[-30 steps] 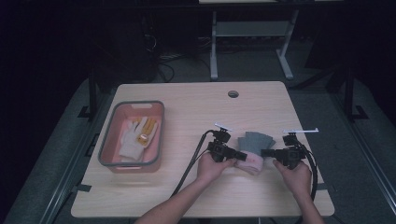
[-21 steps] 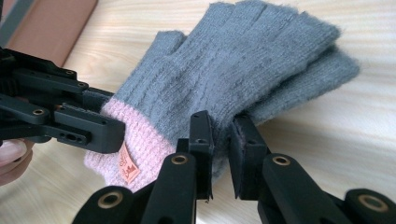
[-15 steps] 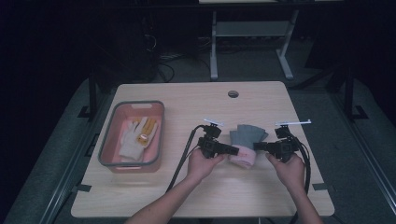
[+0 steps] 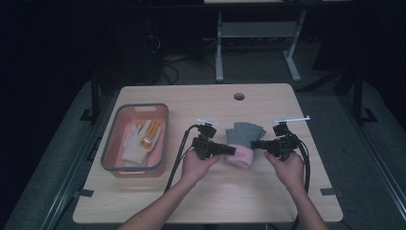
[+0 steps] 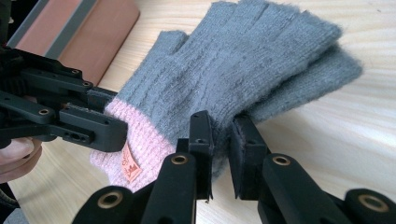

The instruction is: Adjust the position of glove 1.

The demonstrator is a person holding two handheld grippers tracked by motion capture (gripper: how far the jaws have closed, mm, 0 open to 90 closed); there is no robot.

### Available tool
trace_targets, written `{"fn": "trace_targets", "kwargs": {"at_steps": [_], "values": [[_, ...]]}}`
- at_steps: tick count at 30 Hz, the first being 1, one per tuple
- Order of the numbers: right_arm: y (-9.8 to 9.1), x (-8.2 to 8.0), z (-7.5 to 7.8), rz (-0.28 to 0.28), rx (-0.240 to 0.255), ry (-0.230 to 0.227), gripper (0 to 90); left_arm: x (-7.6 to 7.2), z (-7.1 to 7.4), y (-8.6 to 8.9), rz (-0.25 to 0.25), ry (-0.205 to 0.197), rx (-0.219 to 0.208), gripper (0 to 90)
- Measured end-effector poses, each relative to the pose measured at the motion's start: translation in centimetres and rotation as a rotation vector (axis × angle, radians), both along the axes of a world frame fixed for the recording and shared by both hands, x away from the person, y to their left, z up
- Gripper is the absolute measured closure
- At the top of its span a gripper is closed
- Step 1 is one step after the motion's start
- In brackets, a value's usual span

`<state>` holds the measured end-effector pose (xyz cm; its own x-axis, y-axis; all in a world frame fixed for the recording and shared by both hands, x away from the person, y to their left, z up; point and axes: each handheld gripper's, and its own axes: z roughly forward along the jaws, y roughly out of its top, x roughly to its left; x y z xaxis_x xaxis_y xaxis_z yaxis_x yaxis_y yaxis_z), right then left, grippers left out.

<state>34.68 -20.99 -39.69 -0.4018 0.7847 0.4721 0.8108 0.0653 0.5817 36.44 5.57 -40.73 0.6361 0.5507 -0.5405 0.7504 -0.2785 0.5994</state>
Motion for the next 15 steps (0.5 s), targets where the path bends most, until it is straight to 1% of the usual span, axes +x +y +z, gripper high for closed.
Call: {"fn": "trace_targets", "kwargs": {"at_steps": [2, 5, 7, 8, 15], "values": [[0.5, 0.3, 0.2, 0.010, 0.000, 0.000, 80.1, 0.0, 0.2, 0.6, 0.006, 0.001, 0.000, 67.5], [1.3, 0.6, 0.6, 0.023, 0.002, -0.006, 80.1, 0.0, 0.5, 1.4, 0.015, -0.012, -0.003, 67.5], [1.6, 0.8, 0.7, 0.031, 0.002, -0.014, 80.1, 0.0, 0.6, 1.5, 0.020, -0.011, -0.007, 67.5], [1.7, 0.8, 0.8, 0.032, 0.003, -0.007, 80.1, 0.0, 0.6, 1.7, 0.021, -0.011, -0.007, 67.5], [2.9, 1.4, 1.5, 0.044, 0.003, -0.010, 80.1, 0.1, 1.2, 3.0, 0.038, -0.022, -0.016, 67.5]]}}
